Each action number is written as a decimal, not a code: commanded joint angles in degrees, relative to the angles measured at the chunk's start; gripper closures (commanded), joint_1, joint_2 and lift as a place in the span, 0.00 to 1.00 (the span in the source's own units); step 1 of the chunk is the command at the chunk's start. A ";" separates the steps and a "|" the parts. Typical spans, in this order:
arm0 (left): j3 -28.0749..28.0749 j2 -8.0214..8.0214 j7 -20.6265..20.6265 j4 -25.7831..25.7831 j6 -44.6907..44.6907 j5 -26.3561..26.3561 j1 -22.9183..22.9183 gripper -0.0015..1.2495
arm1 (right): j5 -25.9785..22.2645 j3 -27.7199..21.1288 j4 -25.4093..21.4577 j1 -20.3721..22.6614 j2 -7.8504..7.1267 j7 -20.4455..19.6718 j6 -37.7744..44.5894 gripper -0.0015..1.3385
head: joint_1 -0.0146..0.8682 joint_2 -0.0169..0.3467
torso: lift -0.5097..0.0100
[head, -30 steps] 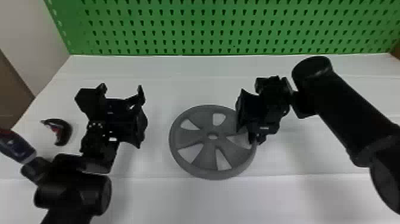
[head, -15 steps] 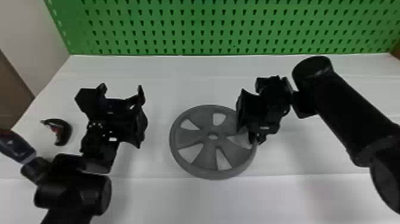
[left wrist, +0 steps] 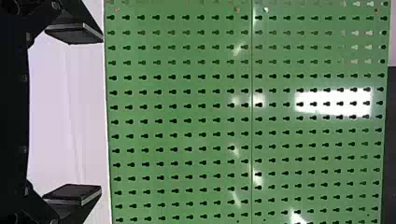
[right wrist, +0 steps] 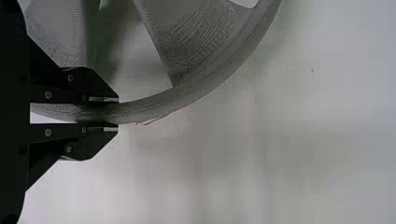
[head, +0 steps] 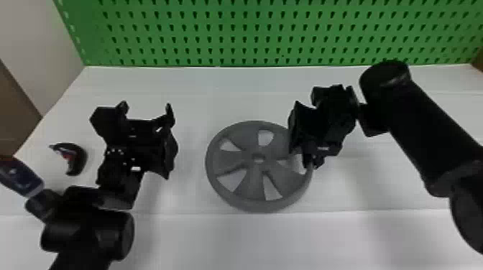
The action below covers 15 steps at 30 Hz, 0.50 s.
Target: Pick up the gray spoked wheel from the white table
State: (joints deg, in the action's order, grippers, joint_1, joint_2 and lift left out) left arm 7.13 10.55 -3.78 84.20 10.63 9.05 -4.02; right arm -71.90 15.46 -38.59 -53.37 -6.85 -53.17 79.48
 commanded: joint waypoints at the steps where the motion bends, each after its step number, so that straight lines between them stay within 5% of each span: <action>1: -0.10 -0.01 0.00 0.00 0.01 0.00 0.15 0.12 | 2.11 -3.95 -1.84 -0.16 0.00 0.00 3.14 0.82 | 0.93 0.17 | 0.79; 15: -0.10 -0.01 0.00 0.00 0.01 -0.09 0.15 0.12 | 6.42 -9.84 -2.46 -2.62 0.35 -0.09 10.61 0.81 | 0.93 0.17 | 0.79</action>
State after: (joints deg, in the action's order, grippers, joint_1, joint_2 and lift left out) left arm 7.07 10.55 -3.78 84.20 10.63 9.05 -3.87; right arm -65.61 7.07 -40.82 -55.68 -6.54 -53.25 89.42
